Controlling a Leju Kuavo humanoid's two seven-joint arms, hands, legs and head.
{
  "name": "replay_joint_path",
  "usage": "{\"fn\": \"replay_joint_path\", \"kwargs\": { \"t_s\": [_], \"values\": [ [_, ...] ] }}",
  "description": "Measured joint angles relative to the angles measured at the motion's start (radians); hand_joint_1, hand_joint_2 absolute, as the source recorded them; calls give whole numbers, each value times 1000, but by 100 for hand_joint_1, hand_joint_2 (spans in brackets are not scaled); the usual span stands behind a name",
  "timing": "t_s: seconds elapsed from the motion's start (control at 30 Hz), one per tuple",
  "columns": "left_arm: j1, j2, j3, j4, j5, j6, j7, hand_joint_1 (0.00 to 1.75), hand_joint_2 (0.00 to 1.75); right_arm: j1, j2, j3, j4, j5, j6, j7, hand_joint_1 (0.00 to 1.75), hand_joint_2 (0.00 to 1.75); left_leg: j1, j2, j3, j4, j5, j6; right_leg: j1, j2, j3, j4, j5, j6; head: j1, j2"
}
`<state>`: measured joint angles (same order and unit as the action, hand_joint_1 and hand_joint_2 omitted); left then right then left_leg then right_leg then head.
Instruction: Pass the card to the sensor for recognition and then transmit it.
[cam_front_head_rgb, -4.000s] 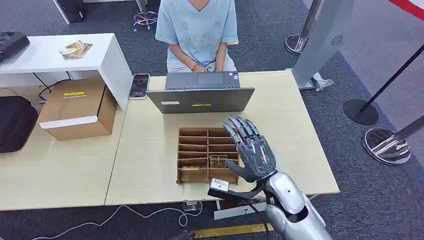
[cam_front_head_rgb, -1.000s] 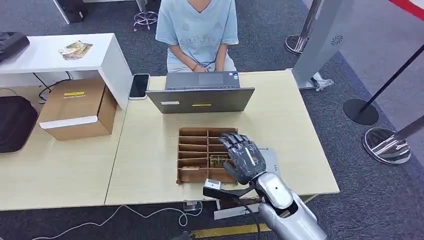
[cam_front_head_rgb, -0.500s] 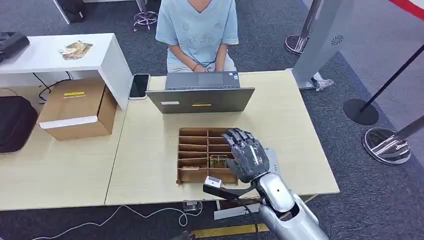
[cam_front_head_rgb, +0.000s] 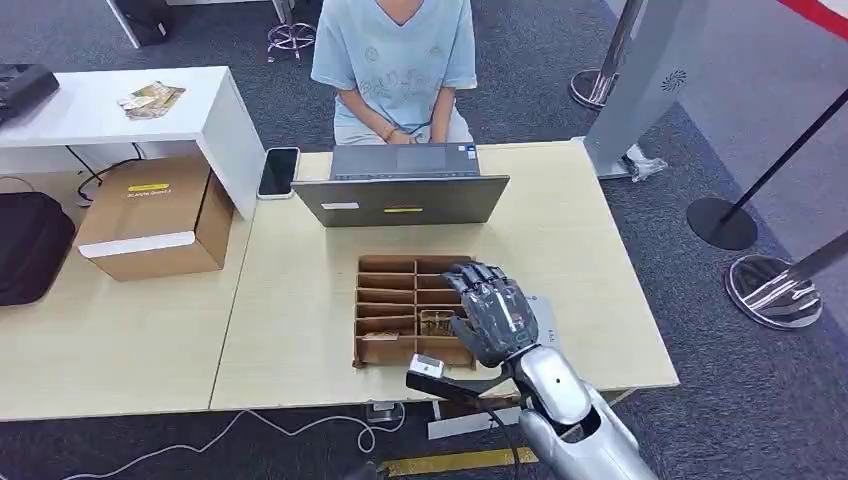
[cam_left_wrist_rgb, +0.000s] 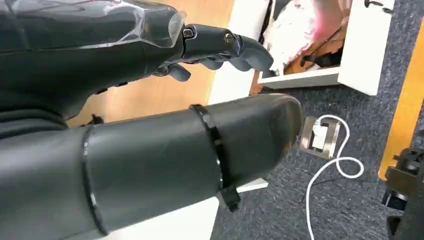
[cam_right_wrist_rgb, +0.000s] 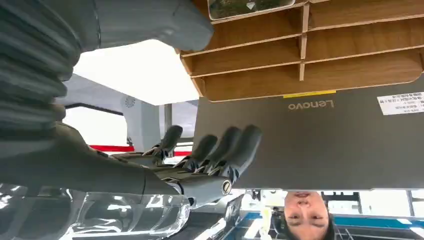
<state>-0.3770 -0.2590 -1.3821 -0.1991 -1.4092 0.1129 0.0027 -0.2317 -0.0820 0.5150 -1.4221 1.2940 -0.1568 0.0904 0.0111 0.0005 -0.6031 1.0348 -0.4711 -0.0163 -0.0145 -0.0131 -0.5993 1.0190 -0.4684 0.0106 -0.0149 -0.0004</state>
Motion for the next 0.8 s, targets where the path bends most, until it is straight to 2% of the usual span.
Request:
{"fn": "replay_joint_path", "kwargs": {
  "t_s": [0.07, 0.1, 0.13, 0.2, 0.57, 0.73, 0.8],
  "values": [
    [0, 1, 1, 0, 2, 0, 2, 0, 0, 0, 2, 0, 1, -5, 1, -2, 79, 175, 0, 0, 0, 0, 0, 0, 0, 0, 0, 0, 0, 0, 0, 0],
    [0, 1, 2, 0, 3, 0, 0, 0, 0, 0, 3, 0, 2, -6, 2, -3, 87, 175, 0, 0, 0, 0, 0, 0, 0, 0, 0, 0, 0, 0, 0, 0],
    [1, 1, 2, 0, 3, 0, -2, 0, 0, 0, 4, 0, 3, -6, 2, -3, 87, 175, 0, 0, 0, 0, 0, 0, 0, 0, 0, 0, 0, 0, 0, 0],
    [1, 1, 3, 0, 6, 0, -2, 0, 0, 0, 6, 1, 6, -11, 5, -3, 103, 175, 0, 0, 0, 0, 0, 0, 0, 0, 0, 0, 0, 0, 0, 0],
    [2, 2, 10, 0, 15, 0, -2, 0, 0, -3, 8, 4, 37, -21, 22, -2, 103, 175, 0, 0, 0, 0, 0, 0, 0, 0, 0, 0, 0, 0, 0, 0],
    [3, 2, 10, 0, 15, 0, -3, 0, 0, -6, 8, 5, 48, -24, 22, -2, 84, 175, 0, 0, 0, 0, 0, 0, 0, 0, 0, 0, 0, 0, 0, 0],
    [3, 2, 10, 0, 15, 0, -5, 0, 0, -6, 9, 5, 50, -26, 22, -2, 82, 175, 0, 0, 0, 0, 0, 0, 0, 0, 0, 0, 0, 0, 0, 0]
  ]
}}
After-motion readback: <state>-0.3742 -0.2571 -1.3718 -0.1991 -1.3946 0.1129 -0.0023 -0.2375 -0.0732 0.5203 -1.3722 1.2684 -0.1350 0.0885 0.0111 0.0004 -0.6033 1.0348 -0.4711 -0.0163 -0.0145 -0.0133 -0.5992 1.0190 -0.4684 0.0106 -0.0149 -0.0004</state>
